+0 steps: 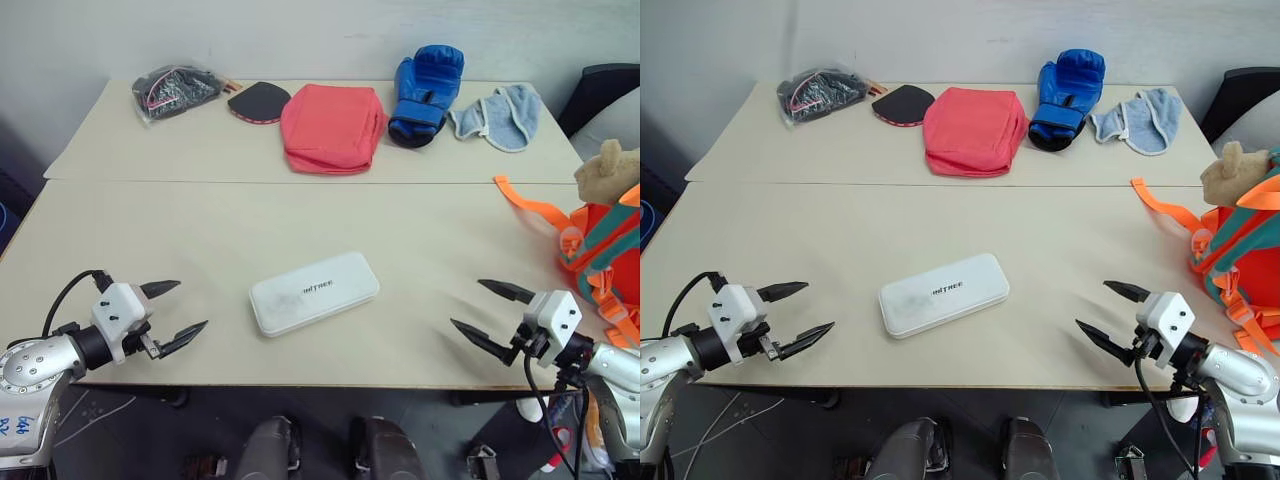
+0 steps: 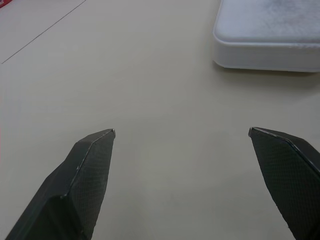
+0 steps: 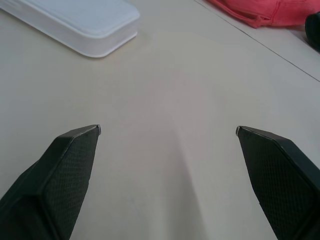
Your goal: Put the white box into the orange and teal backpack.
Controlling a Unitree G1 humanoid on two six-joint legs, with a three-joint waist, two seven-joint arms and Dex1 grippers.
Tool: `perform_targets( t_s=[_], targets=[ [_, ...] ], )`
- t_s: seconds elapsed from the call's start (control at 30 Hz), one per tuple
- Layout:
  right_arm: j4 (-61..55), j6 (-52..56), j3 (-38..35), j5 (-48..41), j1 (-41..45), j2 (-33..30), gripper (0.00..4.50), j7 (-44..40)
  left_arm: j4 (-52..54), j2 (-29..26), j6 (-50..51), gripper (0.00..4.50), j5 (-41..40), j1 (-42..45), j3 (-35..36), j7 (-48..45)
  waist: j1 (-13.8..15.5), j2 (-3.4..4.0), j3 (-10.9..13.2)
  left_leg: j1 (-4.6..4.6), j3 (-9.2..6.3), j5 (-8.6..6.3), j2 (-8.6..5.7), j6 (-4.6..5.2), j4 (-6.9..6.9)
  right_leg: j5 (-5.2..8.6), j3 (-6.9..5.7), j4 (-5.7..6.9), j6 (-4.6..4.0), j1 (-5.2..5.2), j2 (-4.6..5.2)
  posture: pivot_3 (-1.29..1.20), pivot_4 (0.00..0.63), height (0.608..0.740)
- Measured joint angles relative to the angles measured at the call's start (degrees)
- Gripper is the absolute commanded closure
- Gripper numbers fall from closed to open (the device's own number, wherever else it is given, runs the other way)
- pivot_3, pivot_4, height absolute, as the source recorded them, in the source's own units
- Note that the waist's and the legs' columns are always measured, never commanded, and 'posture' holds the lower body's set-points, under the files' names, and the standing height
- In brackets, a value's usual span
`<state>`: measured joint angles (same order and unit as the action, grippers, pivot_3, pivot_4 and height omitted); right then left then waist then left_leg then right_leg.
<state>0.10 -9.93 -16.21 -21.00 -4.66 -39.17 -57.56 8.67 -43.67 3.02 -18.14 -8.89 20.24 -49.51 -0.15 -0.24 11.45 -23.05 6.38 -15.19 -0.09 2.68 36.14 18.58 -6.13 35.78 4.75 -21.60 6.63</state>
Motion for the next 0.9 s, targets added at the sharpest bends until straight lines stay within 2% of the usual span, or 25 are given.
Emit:
perform_targets(
  t_s=[0.33, 0.43, 0.53, 0.63, 0.77, 0.8, 0.9],
  targets=[
    [2.2, 0.6, 0.8, 0.0, 4.2, 0.3, 0.05, -0.8, 2.0, 0.0, 6.5, 0.00, -3.2, -0.7, 0.3, -0.1, -0.2, 0.00, 0.0, 0.01, 0.01, 0.03, 0.00, -0.02, 0.04, 0.00, 0.01, 0.07, 0.00, 0.00, 0.00, 0.00, 0.150, 0.740],
    [2.0, 4.1, 3.5, -1.0, 7.3, 1.0, 0.97, -0.9, 4.0, 1.5, 10.6, 0.88, -5.4, -2.0, 3.1, 2.9, -0.4, -0.01, 0.0, 0.02, -0.01, 0.05, 0.01, -0.04, 0.03, 0.00, -0.01, 0.10, -0.01, 0.00, 0.00, 0.00, 0.150, 0.740],
    [1.3, 6.5, 7.8, 0.3, 11.8, 1.2, 1.99, -0.5, 8.6, 6.0, 13.9, 1.81, -7.4, -7.1, 7.0, 7.5, -1.1, 0.00, 0.0, 0.01, -0.01, 0.09, -0.01, 0.08, 0.04, 0.00, 0.00, 0.10, 0.00, 0.01, 0.01, 0.00, 0.150, 0.740],
    [0.4, 8.5, 10.6, 3.6, 15.7, 3.0, 3.06, 3.4, 13.9, 9.1, 15.7, 2.77, -7.4, -12.1, 5.0, 8.8, -1.3, -0.03, 0.0, 0.01, -0.01, 0.03, -0.02, 0.01, 0.06, 0.00, 0.00, 0.08, 0.00, 0.02, 0.01, 0.00, 0.150, 0.740],
    [0.1, 9.8, 14.3, 8.7, 17.8, 6.0, 4.39, 8.6, 18.8, 12.3, 17.6, 4.01, -7.3, -11.6, 0.3, 11.8, 0.1, -0.05, 0.0, -0.01, -0.04, 0.06, -0.02, -0.05, 0.14, 0.00, -0.02, 0.13, -0.01, 0.02, 0.01, 0.00, 0.150, 0.740],
    [0.7, 9.7, 15.5, 10.3, 18.2, 6.5, 4.50, 9.8, 19.4, 12.9, 18.1, 4.38, -6.9, -11.0, -1.4, 12.9, 0.3, -0.05, 0.0, -0.01, -0.04, 0.06, -0.03, -0.05, 0.14, 0.00, -0.02, 0.12, -0.01, 0.02, 0.01, 0.00, 0.150, 0.740],
    [3.1, 10.4, 17.4, 12.7, 19.5, 8.2, 4.50, 12.0, 19.4, 13.7, 19.6, 4.44, -5.1, -7.3, -5.1, 15.4, 0.1, -0.06, 0.0, -0.02, -0.02, 0.07, -0.03, -0.04, 0.14, 0.00, -0.02, 0.14, -0.01, 0.02, 0.01, 0.00, 0.150, 0.740]
  ],
)
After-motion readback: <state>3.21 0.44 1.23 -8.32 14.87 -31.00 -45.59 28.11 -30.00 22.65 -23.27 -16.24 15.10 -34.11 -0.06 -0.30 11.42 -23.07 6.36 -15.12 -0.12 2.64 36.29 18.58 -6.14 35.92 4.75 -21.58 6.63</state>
